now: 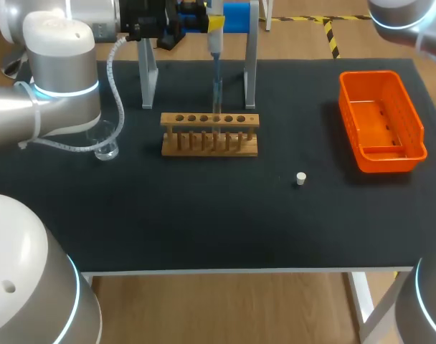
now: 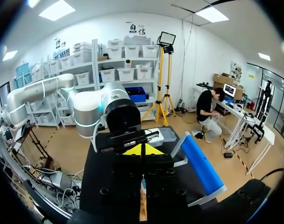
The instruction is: Invert the test tube, pick up the pipette, mount the tip to pipette, aspirate from beaker and dispense into the tube, eject the tip, return the pipette, and cap with the stopper.
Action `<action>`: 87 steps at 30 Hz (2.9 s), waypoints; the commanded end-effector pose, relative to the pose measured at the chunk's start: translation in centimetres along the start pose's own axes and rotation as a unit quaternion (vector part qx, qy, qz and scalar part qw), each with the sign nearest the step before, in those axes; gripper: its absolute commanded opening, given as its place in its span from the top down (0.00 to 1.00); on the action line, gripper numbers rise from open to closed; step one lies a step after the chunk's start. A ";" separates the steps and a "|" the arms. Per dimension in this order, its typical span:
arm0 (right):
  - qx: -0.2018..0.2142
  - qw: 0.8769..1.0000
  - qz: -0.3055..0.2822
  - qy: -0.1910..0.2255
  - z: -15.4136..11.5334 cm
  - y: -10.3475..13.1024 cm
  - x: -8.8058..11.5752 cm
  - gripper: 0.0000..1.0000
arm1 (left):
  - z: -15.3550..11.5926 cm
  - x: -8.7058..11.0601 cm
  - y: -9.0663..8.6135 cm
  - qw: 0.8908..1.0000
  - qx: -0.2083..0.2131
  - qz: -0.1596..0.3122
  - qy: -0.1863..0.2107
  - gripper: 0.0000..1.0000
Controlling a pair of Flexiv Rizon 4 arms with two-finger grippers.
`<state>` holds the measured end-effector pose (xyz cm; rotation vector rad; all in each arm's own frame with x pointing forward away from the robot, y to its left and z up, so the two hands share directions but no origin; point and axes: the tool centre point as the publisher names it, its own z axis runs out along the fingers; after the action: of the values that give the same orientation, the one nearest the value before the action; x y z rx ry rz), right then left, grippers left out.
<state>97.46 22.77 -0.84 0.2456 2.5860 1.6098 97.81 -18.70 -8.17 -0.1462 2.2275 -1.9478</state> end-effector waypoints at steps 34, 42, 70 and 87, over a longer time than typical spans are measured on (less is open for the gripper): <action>0.018 1.000 0.012 0.012 0.5 -1.9 0.5 1.00 | 0.1 -0.1 -0.1 1.000 0.000 0.000 0.000 1.00; 0.021 1.000 0.017 0.016 0.7 -2.5 0.7 1.00 | 0.1 -0.1 -0.1 1.000 0.000 0.000 0.000 1.00; -0.045 0.999 -0.004 0.007 -3.7 0.0 1.3 0.00 | 0.1 -0.1 -0.1 1.000 0.000 0.000 0.000 1.00; -0.059 0.998 -0.021 0.011 -9.2 -11.1 4.2 0.00 | 0.1 -0.1 -0.1 1.000 0.000 0.000 0.000 1.00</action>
<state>92.59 12.52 -4.97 0.1509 2.5204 1.7208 97.82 -18.73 -8.12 -0.1447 2.2247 -1.9496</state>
